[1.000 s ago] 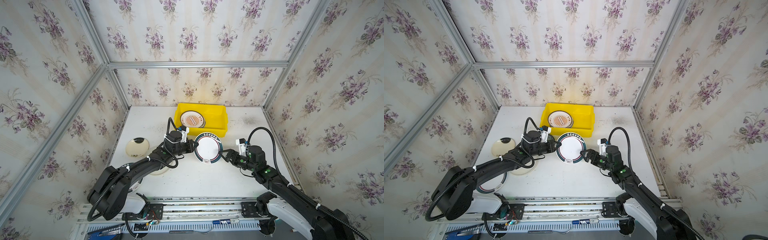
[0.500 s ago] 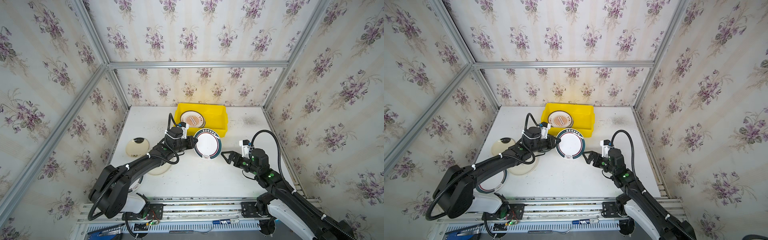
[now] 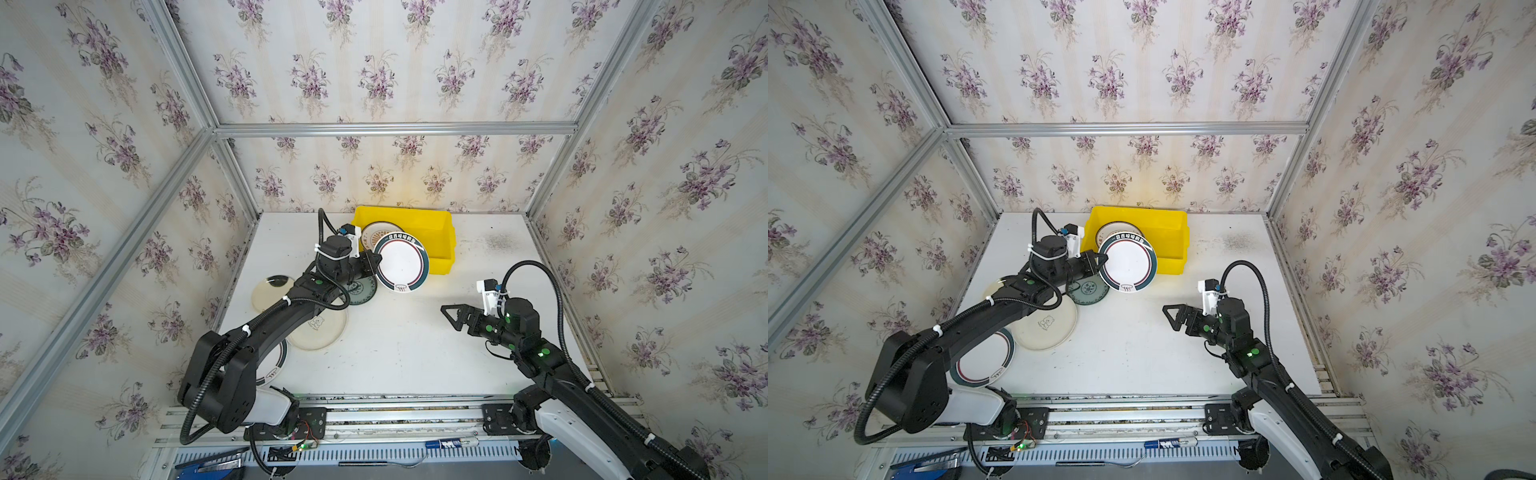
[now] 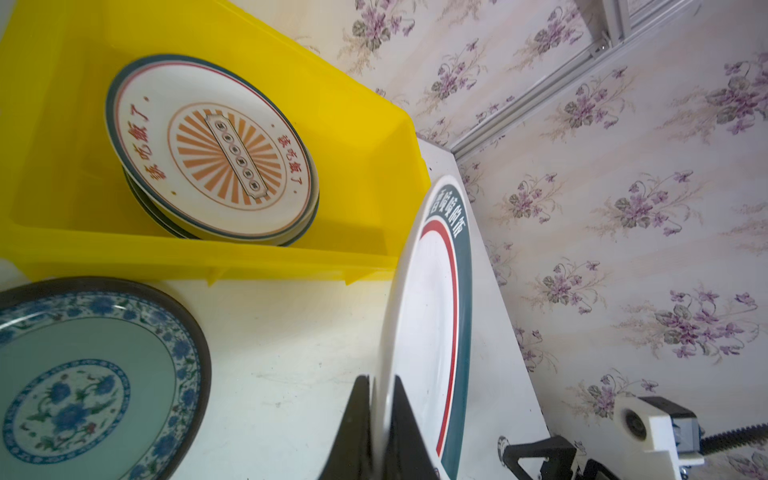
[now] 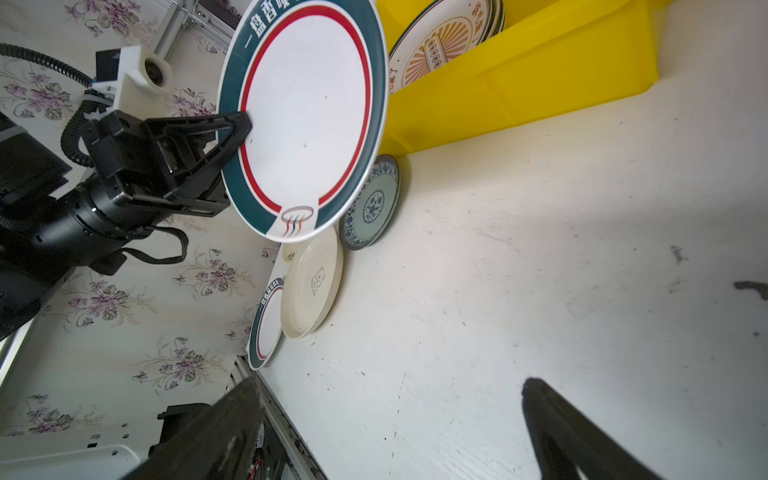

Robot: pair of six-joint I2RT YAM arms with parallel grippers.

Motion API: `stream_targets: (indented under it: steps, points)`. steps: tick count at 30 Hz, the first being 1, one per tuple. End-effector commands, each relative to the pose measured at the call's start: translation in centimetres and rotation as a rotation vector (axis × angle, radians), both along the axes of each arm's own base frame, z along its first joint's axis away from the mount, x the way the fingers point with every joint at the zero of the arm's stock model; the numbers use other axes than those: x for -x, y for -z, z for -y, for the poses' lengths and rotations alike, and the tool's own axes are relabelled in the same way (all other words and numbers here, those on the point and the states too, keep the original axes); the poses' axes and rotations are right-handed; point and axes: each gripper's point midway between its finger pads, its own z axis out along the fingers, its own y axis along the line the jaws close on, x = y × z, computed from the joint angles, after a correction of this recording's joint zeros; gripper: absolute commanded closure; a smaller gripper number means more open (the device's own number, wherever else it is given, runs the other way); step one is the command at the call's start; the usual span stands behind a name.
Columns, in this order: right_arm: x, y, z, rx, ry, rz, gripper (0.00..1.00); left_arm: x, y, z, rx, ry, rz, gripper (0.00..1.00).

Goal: Place the plates into the plastic bin on the countertop
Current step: 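Carry the green-rimmed plate with the left gripper to the bin while the right gripper withdraws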

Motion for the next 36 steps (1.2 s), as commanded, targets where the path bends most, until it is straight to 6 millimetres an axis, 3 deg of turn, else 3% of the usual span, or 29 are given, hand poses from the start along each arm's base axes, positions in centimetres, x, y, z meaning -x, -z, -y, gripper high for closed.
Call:
stream_targets:
  steps: [1,7,15,21,26,32,36]
  points:
    - [-0.2,-1.5,-0.4,-0.008,-0.028,0.058,0.00,-2.0,-2.2,-1.5,-0.013,-0.062,0.078,1.00]
    - [0.1,-1.2,-0.3,0.015,-0.032,0.028,0.00,-5.2,-1.9,-3.7,-0.072,-0.132,0.078,1.00]
    - [0.0,-1.5,-0.4,0.018,-0.041,0.039,0.00,-9.3,-0.5,-5.0,-0.099,-0.181,0.051,1.00]
    - [0.2,-3.3,-0.6,-0.014,-0.051,0.112,0.01,-12.2,1.1,-4.4,-0.083,-0.155,0.010,1.00]
    - [0.1,-3.5,0.7,0.035,0.007,0.145,0.01,-14.0,2.5,-4.1,-0.076,-0.149,-0.017,1.00]
    - [0.1,-5.2,1.5,0.029,0.050,0.239,0.01,-15.8,4.2,-4.0,-0.103,-0.156,-0.040,1.00]
    - [-0.1,-4.8,2.0,0.048,0.079,0.214,0.01,-16.8,5.5,-4.0,-0.123,-0.148,-0.058,1.00]
